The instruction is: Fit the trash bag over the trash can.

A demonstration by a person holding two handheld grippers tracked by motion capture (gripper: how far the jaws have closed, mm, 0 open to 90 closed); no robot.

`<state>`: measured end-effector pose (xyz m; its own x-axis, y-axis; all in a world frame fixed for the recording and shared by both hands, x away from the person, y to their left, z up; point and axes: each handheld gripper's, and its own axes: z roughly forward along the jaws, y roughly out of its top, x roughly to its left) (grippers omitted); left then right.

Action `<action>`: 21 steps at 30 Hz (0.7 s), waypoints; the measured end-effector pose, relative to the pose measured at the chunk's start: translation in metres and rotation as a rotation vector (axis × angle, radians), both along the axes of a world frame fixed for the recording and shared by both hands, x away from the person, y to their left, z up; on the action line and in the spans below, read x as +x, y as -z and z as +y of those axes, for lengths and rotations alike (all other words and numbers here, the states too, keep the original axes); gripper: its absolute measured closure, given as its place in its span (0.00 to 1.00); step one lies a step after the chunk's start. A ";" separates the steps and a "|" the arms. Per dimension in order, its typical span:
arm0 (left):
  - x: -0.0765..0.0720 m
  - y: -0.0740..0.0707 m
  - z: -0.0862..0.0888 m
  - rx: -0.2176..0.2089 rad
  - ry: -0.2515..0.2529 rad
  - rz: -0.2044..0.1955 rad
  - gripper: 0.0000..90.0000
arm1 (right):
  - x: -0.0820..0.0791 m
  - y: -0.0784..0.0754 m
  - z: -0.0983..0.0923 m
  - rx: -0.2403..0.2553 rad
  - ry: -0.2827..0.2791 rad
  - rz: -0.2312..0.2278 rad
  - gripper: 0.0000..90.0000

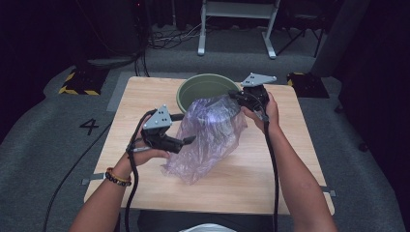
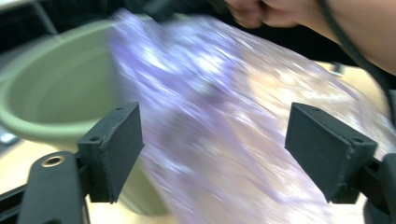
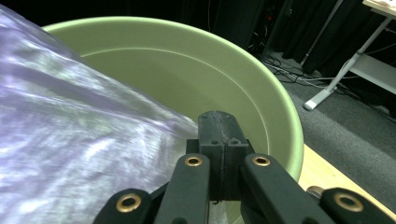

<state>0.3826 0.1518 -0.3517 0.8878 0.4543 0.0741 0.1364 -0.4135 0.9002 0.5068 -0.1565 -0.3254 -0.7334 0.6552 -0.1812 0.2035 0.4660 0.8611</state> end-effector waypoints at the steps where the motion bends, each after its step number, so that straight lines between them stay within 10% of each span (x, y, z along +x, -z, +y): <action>1: -0.002 0.004 -0.001 0.003 0.000 0.009 0.20 | 0.001 0.001 0.000 -0.001 0.005 0.005 1.00; 7: 0.007 0.031 -0.011 0.070 -0.053 0.072 0.38 | 0.002 0.002 -0.003 0.009 -0.003 0.017 1.00; 9: 0.008 0.033 -0.011 0.077 -0.044 0.068 0.60 | 0.001 0.002 -0.003 0.010 -0.003 0.018 1.00; 15: 0.006 0.029 -0.021 0.117 -0.036 -0.040 1.00 | 0.000 0.006 -0.005 0.002 -0.009 0.014 1.00; 21: 0.004 0.013 -0.018 0.065 -0.065 -0.075 1.00 | -0.012 -0.005 -0.018 0.085 0.024 -0.028 0.52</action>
<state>0.3870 0.1340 -0.3648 0.8473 0.5030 0.1703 0.0987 -0.4642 0.8802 0.4949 -0.1747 -0.3207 -0.7129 0.6863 -0.1444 0.1891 0.3864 0.9027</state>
